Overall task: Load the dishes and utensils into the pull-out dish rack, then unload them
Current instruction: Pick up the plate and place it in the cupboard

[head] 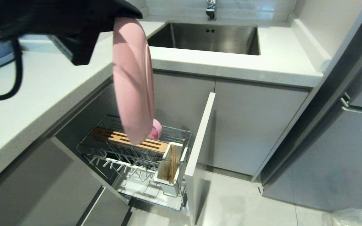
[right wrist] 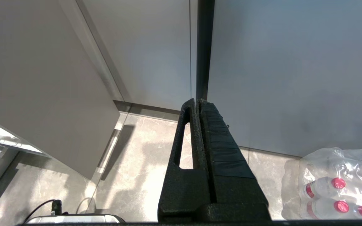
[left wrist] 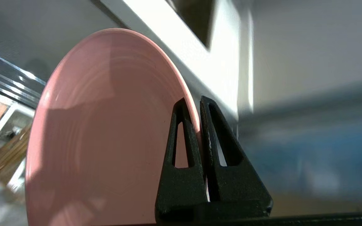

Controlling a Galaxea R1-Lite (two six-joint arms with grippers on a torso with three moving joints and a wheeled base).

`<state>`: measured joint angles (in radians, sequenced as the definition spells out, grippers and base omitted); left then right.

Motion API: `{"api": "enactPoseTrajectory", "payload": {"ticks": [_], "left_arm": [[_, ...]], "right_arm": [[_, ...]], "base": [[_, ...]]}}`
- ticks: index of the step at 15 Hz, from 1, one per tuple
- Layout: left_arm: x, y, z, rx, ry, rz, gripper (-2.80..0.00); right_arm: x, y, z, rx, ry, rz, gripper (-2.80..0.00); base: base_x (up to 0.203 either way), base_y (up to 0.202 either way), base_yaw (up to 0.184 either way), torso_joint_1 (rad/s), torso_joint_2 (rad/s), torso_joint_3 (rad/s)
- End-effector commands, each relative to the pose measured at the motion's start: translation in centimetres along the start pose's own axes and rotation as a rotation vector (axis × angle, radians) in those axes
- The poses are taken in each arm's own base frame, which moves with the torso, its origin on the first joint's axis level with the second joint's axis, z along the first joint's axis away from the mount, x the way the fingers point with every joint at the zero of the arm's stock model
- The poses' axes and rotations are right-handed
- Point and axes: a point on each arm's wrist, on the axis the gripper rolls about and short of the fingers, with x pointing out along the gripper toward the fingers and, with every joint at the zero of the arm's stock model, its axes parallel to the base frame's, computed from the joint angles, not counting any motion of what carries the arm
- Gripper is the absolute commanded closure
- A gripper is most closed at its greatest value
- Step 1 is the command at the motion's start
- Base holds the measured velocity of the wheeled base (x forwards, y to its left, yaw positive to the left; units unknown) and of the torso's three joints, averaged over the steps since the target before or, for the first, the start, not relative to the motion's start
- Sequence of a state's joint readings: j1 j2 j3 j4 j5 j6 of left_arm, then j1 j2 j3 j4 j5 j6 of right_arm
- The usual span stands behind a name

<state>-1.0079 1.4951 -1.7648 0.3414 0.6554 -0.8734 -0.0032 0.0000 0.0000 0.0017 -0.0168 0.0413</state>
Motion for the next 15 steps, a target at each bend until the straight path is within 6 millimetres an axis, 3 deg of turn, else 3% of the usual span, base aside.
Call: {"api": "enactPoseTrajectory", "payload": {"ticks": [1,3,5,9,15], "left_arm": [[5.1,0.4,-2.4,-0.009,-0.052,0.106,0.0],[9.0,1.7,-2.4,-0.08,-0.2,0.213,0.0],[10.9,3.1,-2.0,-0.17,-0.292,0.28,0.0],[11.8,4.7,-2.2,-0.272,-0.33,0.319,0.0],[14.0,10.5,-4.5,-0.297,-0.373,0.424,0.0]], "right_arm": [[0.0,0.0,0.0,0.0,0.001,0.0,0.0],[0.0,0.0,0.0,0.0,0.001,0.0,0.0],[0.0,0.0,0.0,0.0,0.001,0.0,0.0],[0.0,0.0,0.0,0.0,0.001,0.0,0.0],[0.0,0.0,0.0,0.0,0.001,0.0,0.0]], "base": [[0.0,0.0,0.0,0.0,0.0,0.0],[0.0,0.0,0.0,0.0,0.0,0.0],[0.0,0.0,0.0,0.0,0.0,0.0],[0.0,0.0,0.0,0.0,0.0,0.0],[0.0,0.0,0.0,0.0,0.0,0.0]]}}
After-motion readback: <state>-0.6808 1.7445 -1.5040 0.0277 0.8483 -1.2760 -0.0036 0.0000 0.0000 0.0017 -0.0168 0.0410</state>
